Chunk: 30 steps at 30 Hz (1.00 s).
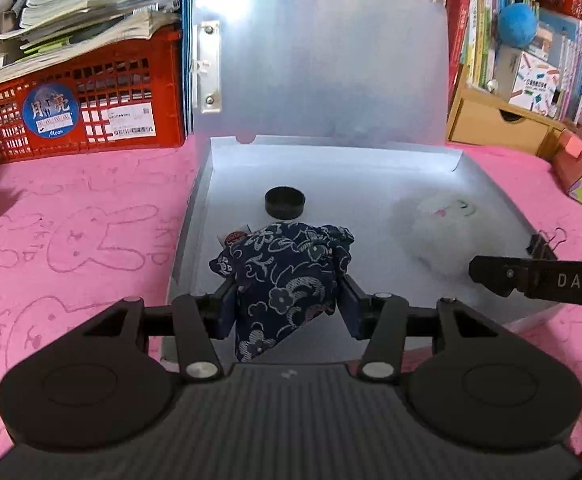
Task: Organize objects
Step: 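Carry the floral cloth and black lid over the white box, then open both grippers to release the cloth and lid into the box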
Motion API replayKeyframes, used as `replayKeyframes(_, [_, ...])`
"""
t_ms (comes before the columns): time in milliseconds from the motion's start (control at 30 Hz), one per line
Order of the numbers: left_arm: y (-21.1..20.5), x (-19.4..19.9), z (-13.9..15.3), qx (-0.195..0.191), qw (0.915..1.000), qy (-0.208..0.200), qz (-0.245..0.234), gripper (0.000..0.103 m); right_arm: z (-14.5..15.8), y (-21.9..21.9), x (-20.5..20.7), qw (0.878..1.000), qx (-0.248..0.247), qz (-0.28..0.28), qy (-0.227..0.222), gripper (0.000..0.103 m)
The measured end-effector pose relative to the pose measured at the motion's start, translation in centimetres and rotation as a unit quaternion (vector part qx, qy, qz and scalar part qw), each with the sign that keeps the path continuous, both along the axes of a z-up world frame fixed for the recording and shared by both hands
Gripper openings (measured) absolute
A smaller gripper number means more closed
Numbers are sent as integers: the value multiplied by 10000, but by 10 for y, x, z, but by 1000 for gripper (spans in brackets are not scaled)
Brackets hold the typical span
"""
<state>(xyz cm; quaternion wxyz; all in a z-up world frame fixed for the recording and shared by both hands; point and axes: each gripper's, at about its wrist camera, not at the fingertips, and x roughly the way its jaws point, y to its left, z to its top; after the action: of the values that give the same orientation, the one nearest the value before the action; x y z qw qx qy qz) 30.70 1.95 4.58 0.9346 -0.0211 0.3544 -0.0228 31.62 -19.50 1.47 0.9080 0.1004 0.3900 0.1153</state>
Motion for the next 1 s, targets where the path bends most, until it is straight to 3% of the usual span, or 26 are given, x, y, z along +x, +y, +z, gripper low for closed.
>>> replayKeyframes(767, [-6, 39, -9, 211, 9991, 361, 12, 58, -7, 8, 30, 9994, -306, -54, 140, 38])
replayKeyframes(867, [-6, 39, -8, 188, 9992, 366, 9, 58, -6, 8, 29, 9995, -295, -69, 134, 40])
replayKeyframes(967, [-5, 39, -6, 92, 9991, 406, -7, 64, -4, 7, 27, 9995, -284, -84, 79, 58])
replayKeyframes(1000, [-5, 39, -5, 39, 9991, 423, -20, 65, -2, 7, 26, 9996, -271, -65, 58, 58])
